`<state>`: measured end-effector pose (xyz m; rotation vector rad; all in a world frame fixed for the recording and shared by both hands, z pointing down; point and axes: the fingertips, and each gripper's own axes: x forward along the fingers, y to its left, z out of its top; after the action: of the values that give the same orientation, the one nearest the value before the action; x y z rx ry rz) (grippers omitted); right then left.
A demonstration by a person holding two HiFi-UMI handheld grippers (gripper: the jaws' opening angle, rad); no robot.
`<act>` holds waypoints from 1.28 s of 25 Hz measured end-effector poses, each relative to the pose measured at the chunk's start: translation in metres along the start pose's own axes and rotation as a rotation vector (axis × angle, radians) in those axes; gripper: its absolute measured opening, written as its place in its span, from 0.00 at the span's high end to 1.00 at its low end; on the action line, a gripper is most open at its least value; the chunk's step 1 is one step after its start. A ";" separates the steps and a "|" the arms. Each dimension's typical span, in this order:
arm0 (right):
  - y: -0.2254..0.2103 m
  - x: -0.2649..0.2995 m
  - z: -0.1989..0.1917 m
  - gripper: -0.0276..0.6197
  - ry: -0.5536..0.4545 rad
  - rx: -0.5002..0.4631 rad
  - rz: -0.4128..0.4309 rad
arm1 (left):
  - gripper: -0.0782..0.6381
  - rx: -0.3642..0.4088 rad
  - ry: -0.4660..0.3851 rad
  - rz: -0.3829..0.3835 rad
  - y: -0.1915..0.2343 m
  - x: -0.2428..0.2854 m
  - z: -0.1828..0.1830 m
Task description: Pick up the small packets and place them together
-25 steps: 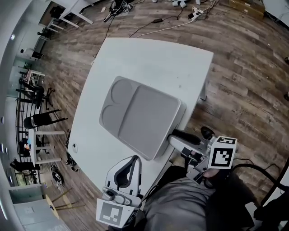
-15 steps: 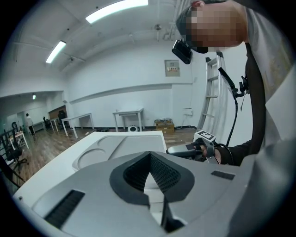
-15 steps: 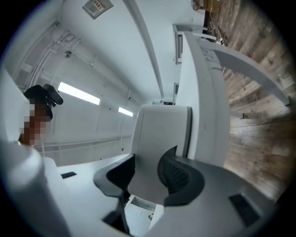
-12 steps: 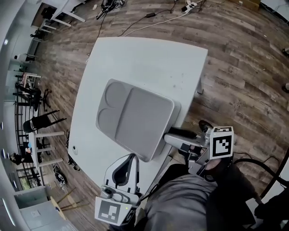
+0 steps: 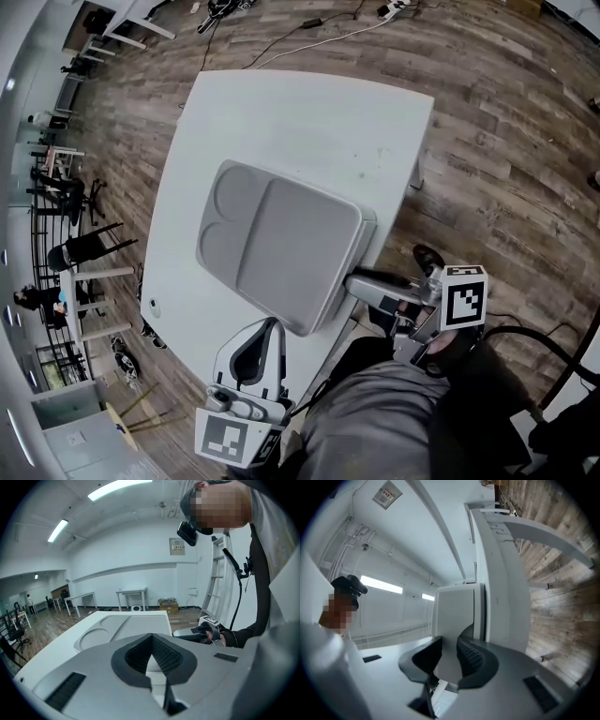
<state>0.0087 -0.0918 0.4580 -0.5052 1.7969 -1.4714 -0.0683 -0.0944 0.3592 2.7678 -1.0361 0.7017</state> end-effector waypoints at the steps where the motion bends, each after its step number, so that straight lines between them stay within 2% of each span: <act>1: 0.000 -0.002 0.000 0.79 -0.002 0.001 0.003 | 0.89 0.003 0.009 0.004 0.001 0.000 -0.002; 4: 0.001 -0.009 -0.002 0.79 -0.010 0.004 0.010 | 0.89 0.014 0.020 0.008 -0.001 0.000 -0.006; 11: 0.007 -0.036 -0.004 0.79 -0.023 0.003 0.009 | 0.89 0.008 0.020 -0.036 -0.019 0.011 0.004; 18: 0.010 -0.045 -0.002 0.77 0.010 -0.046 -0.026 | 0.89 0.004 0.028 -0.064 -0.033 0.015 0.009; 19: 0.008 -0.048 -0.001 0.74 0.006 -0.051 -0.050 | 0.89 -0.001 0.031 -0.067 -0.036 0.015 0.010; 20: 0.006 -0.051 0.000 0.61 -0.001 -0.051 -0.080 | 0.89 -0.006 0.030 -0.071 -0.038 0.013 0.011; 22: 0.003 -0.060 0.002 0.48 -0.016 -0.047 -0.140 | 0.89 -0.015 0.026 -0.083 -0.044 0.010 0.015; 28: 0.009 -0.060 0.003 0.35 -0.021 -0.068 -0.236 | 0.89 -0.035 -0.018 -0.093 -0.057 -0.001 0.029; 30: 0.010 -0.052 0.002 0.29 -0.011 -0.076 -0.248 | 0.89 -0.042 -0.027 -0.086 -0.057 -0.006 0.031; 32: 0.011 -0.043 0.002 0.28 0.005 -0.076 -0.245 | 0.89 -0.046 -0.030 -0.076 -0.056 -0.009 0.033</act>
<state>0.0396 -0.0604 0.4603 -0.7836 1.8515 -1.5709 -0.0260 -0.0546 0.3295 2.7699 -0.9343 0.6207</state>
